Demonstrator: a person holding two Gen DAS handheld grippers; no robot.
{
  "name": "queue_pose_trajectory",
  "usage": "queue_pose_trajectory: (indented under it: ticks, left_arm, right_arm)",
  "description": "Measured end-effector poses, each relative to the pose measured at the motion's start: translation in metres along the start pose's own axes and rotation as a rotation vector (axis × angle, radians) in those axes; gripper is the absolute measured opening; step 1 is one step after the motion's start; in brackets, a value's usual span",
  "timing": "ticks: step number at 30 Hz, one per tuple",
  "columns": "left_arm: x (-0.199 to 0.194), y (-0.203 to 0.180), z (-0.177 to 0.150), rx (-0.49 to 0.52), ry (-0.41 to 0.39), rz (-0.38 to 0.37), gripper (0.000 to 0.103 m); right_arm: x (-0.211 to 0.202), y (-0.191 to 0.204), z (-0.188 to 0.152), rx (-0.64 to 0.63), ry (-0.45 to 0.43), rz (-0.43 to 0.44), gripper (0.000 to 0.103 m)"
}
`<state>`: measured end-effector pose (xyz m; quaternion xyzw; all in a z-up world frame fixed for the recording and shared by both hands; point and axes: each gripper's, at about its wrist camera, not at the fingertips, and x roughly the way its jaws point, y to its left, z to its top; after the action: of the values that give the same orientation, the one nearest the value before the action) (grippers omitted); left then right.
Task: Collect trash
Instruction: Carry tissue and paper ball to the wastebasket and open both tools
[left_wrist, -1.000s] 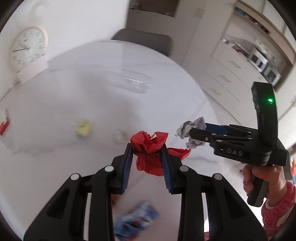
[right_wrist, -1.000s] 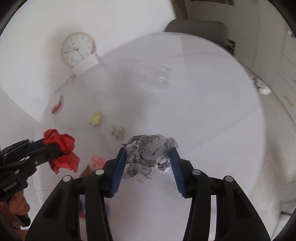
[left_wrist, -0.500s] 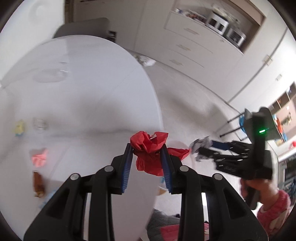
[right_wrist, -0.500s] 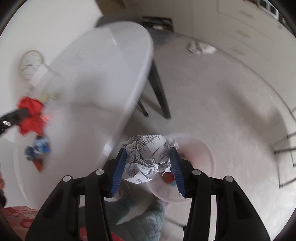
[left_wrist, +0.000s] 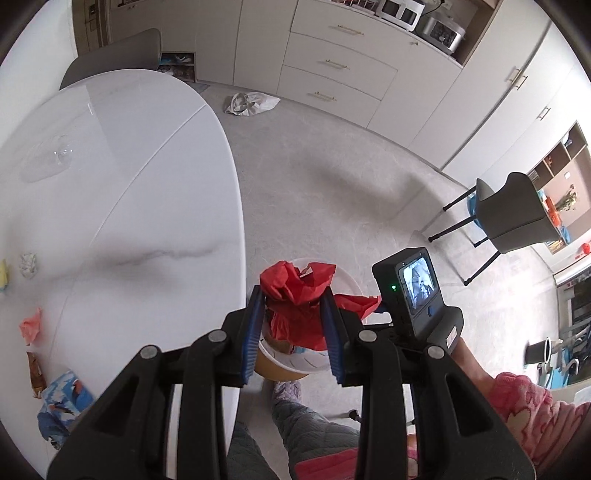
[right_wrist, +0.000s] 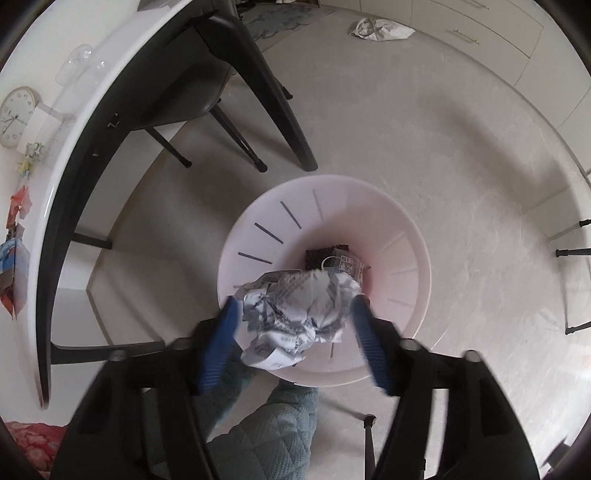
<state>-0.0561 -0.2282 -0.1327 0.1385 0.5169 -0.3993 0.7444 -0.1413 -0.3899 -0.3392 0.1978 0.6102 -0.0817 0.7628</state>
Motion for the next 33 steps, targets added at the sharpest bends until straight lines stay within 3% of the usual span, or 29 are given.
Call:
queue_pose_trajectory:
  ticks: [6,10,16,26,28,33]
  left_arm:
    - [0.016,-0.006,-0.001,0.013,0.033,-0.003,0.03]
    - [0.037,-0.019,-0.002,0.049,0.07,-0.004,0.03]
    - [0.079,-0.041,-0.003,0.1,0.129,-0.002,0.03]
    - [0.132,-0.061,-0.007,0.143,0.204,-0.003,0.031]
    - [0.135,-0.062,-0.007,0.143,0.209,-0.004,0.033]
    - [0.129,-0.061,-0.009,0.15,0.199,0.008,0.052]
  right_arm:
    - [-0.03,-0.007,-0.003,0.022,-0.049,-0.007,0.091]
    - [-0.066,-0.02,-0.01,0.072,-0.11,-0.014,0.095]
    - [-0.095,-0.045,-0.023,0.127,-0.16,-0.049,0.097]
    - [-0.099,-0.077,-0.038,0.201,-0.161,-0.07,0.097]
    - [-0.098,-0.079,-0.039,0.206,-0.162,-0.07,0.097]
    - [-0.104,-0.079,-0.038,0.206,-0.171,-0.068,0.097]
